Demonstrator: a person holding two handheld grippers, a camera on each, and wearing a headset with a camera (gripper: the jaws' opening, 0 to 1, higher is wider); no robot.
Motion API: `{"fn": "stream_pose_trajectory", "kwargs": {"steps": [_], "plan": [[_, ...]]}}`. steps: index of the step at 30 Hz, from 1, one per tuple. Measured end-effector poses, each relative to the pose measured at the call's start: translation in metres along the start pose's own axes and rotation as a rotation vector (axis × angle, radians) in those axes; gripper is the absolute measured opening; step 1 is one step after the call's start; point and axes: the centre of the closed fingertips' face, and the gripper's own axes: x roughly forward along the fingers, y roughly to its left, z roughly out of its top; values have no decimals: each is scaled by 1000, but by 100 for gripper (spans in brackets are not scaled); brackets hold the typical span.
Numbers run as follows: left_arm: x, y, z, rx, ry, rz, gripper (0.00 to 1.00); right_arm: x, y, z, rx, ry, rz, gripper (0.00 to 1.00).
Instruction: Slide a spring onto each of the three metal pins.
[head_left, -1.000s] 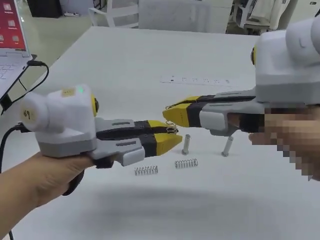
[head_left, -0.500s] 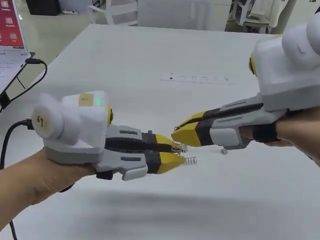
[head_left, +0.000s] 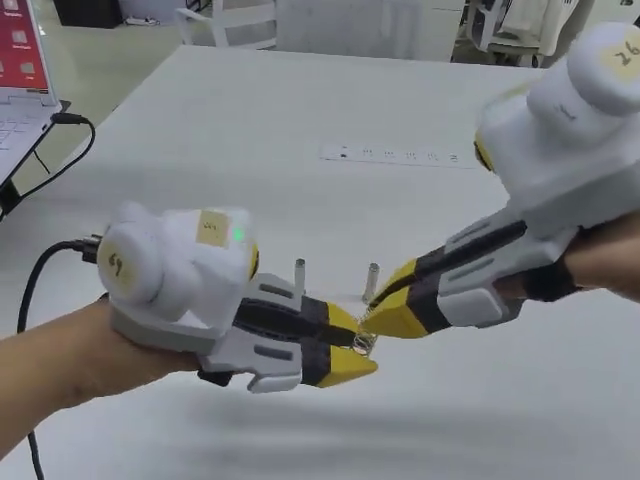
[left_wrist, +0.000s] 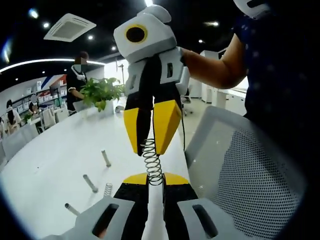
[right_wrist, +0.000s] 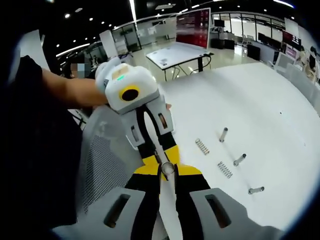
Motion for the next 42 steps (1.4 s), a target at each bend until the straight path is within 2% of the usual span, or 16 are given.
{"fn": "stream_pose_trajectory", "kwargs": {"steps": [6,14,17,19,20,25,26,27,28,42], "plan": [[3,-6,-6,18,42,-25,2,3,7,-12,-47,129,30,8],[5,-9,-10,12,67,-31,1,6,11,-20,-104,248,48,8],[6,-9,-10,10,72,-28,1,7,11,-19,-112,263,52,9],[6,-8,-3,-11,35,-21,1,9,11,-21,-124,278,51,9],[7,-8,-5,-6,47,-24,1,10,10,-22,-127,285,49,9],[6,-7,-3,-10,42,-17,1,12,9,-24,-143,307,43,9],[6,-7,5,-45,-8,-15,1,13,9,-24,-144,309,42,9],[5,-6,7,-55,-21,-10,1,13,9,-24,-143,308,43,9],[3,-5,4,-46,-1,-11,1,13,7,-23,-147,305,38,9],[6,-1,5,-72,-34,2,2,13,0,-23,-145,331,36,8]]}}
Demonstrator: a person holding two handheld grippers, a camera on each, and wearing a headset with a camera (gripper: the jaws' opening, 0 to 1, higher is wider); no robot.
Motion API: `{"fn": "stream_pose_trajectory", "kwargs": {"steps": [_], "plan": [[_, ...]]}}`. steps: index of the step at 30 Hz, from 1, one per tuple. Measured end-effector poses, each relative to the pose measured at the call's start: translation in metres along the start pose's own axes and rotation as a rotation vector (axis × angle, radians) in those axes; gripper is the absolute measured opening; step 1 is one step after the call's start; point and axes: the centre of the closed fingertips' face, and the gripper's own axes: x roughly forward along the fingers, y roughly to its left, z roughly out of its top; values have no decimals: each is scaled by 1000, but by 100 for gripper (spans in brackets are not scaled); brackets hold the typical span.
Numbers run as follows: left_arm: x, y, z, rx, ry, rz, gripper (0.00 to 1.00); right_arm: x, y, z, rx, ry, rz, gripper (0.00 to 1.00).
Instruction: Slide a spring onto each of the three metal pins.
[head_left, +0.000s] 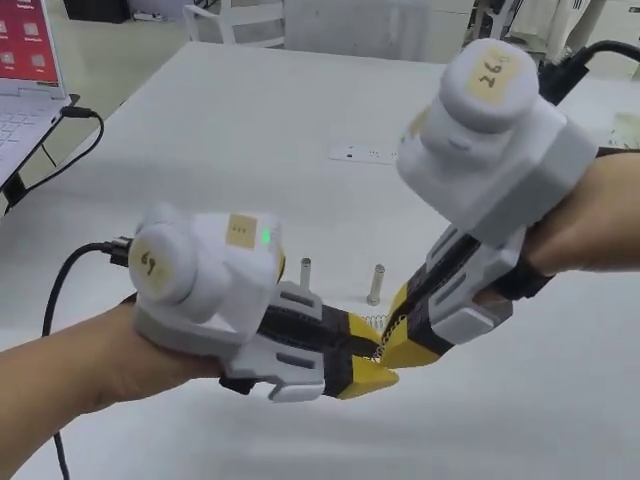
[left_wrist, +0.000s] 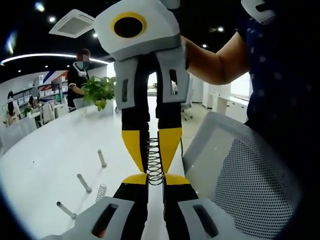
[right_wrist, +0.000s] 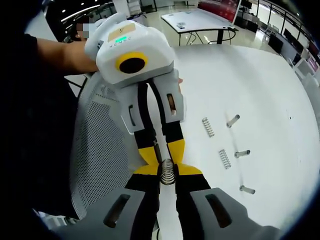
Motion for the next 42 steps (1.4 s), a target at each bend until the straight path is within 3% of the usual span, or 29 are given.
{"fn": "stream_pose_trajectory", "kwargs": {"steps": [6,25,39,42], "plan": [[-1,4,2,-23,-15,10,4,-2,-3,1,2,5,-3,8],[-13,10,-6,-85,-9,25,32,-13,-21,-4,24,5,-46,9],[-39,25,-24,-140,4,111,51,-16,-31,-8,39,4,-73,9],[-45,31,-30,-147,7,150,56,-17,-32,-10,44,6,-77,9]]}}
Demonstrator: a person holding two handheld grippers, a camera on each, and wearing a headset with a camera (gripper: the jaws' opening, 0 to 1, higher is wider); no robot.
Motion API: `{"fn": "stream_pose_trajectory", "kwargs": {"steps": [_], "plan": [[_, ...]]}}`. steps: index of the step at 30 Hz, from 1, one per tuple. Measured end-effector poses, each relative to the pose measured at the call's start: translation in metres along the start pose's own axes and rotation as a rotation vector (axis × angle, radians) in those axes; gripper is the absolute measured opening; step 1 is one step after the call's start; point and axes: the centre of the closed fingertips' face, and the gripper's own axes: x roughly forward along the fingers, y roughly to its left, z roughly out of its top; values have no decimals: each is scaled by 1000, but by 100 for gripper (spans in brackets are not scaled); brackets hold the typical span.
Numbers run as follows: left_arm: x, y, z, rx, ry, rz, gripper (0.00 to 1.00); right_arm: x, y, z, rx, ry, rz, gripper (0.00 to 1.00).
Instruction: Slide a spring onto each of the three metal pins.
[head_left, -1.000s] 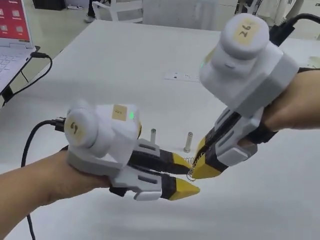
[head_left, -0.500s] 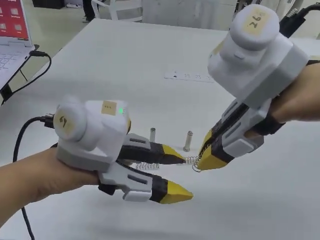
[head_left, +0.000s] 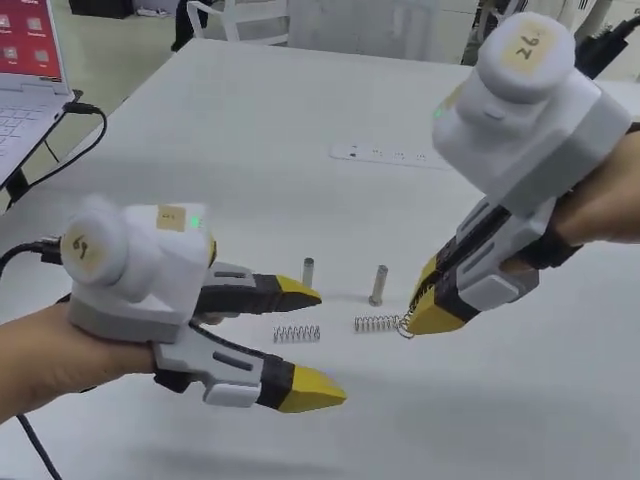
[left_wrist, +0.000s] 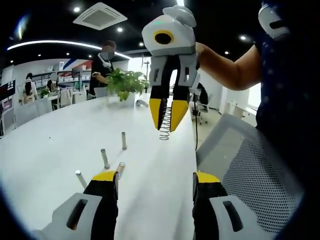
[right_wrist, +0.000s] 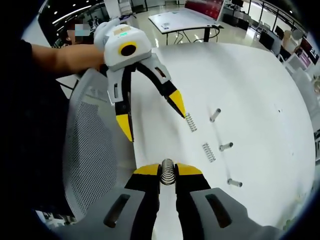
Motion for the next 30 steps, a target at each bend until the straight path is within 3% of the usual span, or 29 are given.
{"fn": "stream_pose_trajectory", "kwargs": {"steps": [8,21,30], "plan": [[-12,14,-5,-18,-16,70,63,-3,-7,-5,12,5,-16,9],[-26,27,-19,-52,-26,153,75,-15,-23,-12,49,-4,-57,9],[-30,28,-25,-66,-24,183,80,-30,-50,-20,91,-3,-107,9]]}}
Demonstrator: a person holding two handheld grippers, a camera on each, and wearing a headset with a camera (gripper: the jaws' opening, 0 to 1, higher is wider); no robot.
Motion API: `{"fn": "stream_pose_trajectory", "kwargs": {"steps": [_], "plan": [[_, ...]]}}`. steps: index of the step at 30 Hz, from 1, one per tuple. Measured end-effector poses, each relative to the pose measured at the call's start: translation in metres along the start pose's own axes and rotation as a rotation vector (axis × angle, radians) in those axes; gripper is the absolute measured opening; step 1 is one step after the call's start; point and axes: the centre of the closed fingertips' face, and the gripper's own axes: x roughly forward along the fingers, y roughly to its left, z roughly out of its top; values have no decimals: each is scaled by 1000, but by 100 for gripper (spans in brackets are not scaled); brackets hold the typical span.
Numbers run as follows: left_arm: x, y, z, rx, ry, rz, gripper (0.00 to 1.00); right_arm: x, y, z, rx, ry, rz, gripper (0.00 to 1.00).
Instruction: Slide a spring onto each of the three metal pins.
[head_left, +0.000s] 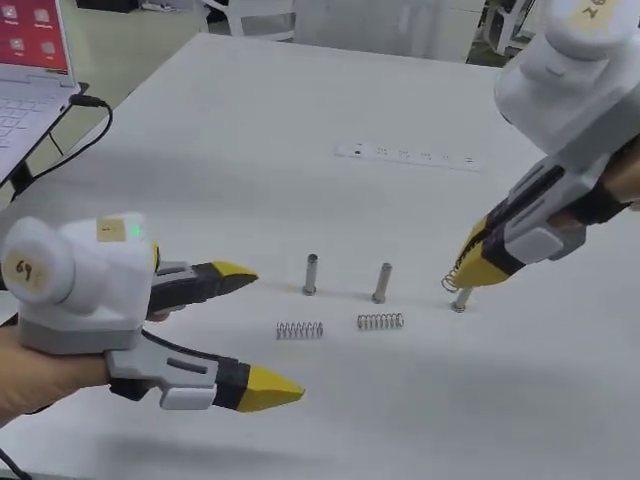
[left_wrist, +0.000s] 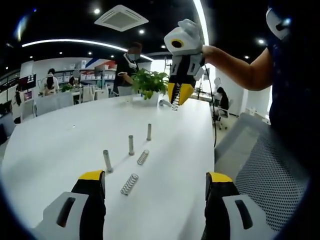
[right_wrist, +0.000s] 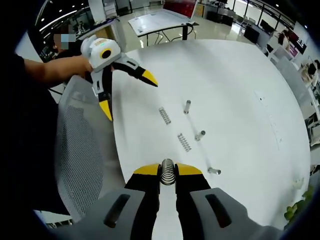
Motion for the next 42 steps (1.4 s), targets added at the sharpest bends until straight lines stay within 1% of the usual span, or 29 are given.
{"fn": "stream_pose_trajectory", "kwargs": {"steps": [3,8,15,18,20,24,27,30,33,35,40,42], "plan": [[0,2,-1,-11,-10,12,81,-3,-13,-5,10,14,-28,9],[-1,4,-2,-14,-10,31,85,-7,-24,-12,30,28,-54,9],[-1,4,-3,-17,-11,41,86,-4,-48,-21,56,57,-82,9],[-2,5,-4,-20,-11,47,87,0,-61,-26,69,78,-101,9],[-2,5,-4,-18,-10,49,87,3,-67,-29,73,91,-113,9],[-1,4,-5,-13,-6,52,89,12,-76,-34,95,109,-105,9],[-1,4,-5,-10,-3,51,89,18,-82,-37,102,126,-110,9],[0,4,-6,-9,1,51,89,25,-84,-40,122,133,-94,9],[0,3,-8,-8,9,50,90,33,-87,-44,130,149,-89,9],[0,3,-7,-10,8,50,89,37,-89,-45,145,151,-81,9],[-1,3,-7,-11,9,51,90,43,-97,-51,164,163,-83,9],[-1,3,-7,-11,10,51,90,45,-100,-52,177,159,-78,9]]}}
